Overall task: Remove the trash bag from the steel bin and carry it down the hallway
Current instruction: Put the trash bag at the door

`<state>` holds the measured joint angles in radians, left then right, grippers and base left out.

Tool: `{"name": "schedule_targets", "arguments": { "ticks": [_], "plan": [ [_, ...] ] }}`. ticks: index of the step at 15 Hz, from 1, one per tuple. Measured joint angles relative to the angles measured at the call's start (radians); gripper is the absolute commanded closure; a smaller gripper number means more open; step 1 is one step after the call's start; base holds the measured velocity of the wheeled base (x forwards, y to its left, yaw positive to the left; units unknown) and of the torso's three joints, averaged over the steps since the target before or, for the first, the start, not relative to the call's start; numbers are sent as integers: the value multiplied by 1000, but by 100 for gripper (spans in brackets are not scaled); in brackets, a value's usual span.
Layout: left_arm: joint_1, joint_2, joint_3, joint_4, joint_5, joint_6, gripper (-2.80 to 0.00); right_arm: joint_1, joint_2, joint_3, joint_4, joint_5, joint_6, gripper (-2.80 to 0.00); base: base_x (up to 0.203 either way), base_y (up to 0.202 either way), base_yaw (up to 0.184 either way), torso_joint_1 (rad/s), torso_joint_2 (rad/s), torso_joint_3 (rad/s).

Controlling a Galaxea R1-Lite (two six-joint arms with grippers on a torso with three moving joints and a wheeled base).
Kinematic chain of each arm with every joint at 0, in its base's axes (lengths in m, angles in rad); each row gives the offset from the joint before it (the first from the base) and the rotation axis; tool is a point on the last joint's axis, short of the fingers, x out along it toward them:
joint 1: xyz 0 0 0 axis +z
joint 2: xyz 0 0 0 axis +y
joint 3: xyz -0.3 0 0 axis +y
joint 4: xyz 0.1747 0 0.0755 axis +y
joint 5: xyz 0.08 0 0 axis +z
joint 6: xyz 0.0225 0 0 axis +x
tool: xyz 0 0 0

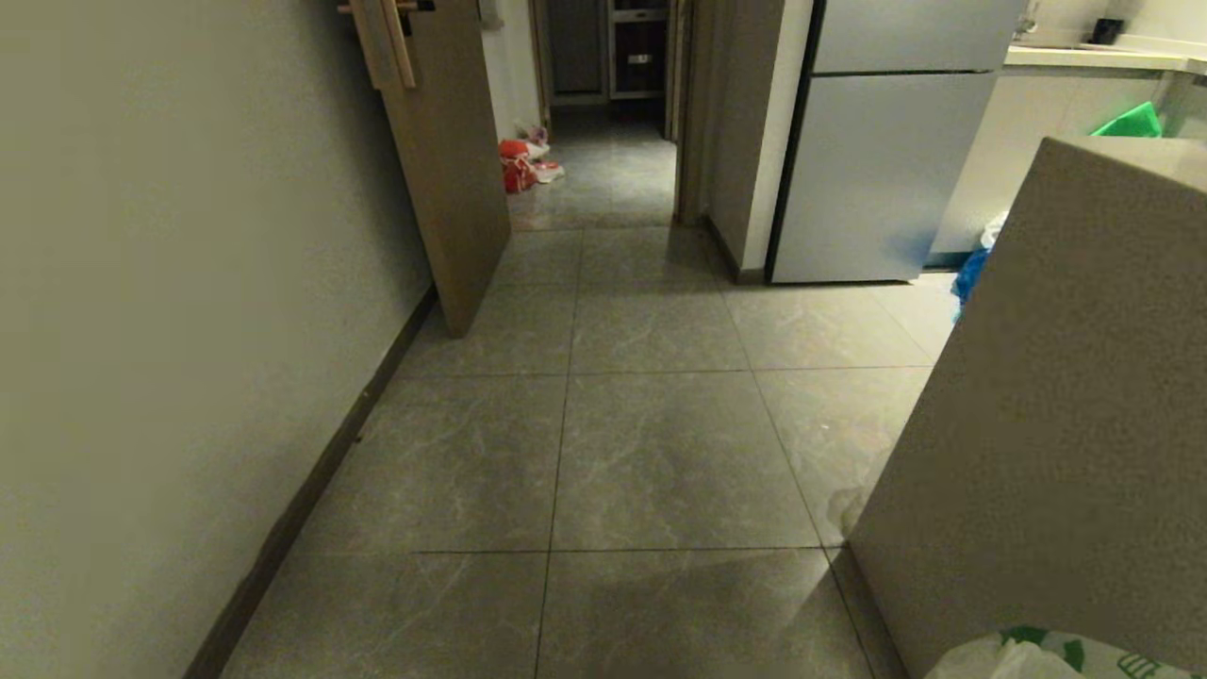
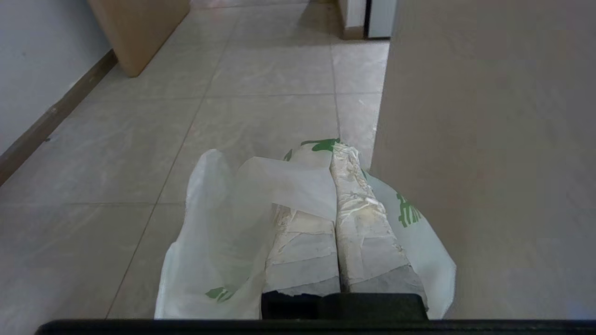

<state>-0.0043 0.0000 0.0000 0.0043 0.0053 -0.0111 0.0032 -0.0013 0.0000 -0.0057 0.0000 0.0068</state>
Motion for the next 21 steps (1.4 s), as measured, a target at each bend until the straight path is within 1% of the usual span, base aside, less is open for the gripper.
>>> {"name": "schedule_targets", "arguments": {
  "ticks": [21],
  "plan": [
    [1, 0, 0, 0, 0, 0, 0, 0, 0, 0, 0, 0, 0, 0, 190, 0, 1, 2, 4, 3]
  ]
}}
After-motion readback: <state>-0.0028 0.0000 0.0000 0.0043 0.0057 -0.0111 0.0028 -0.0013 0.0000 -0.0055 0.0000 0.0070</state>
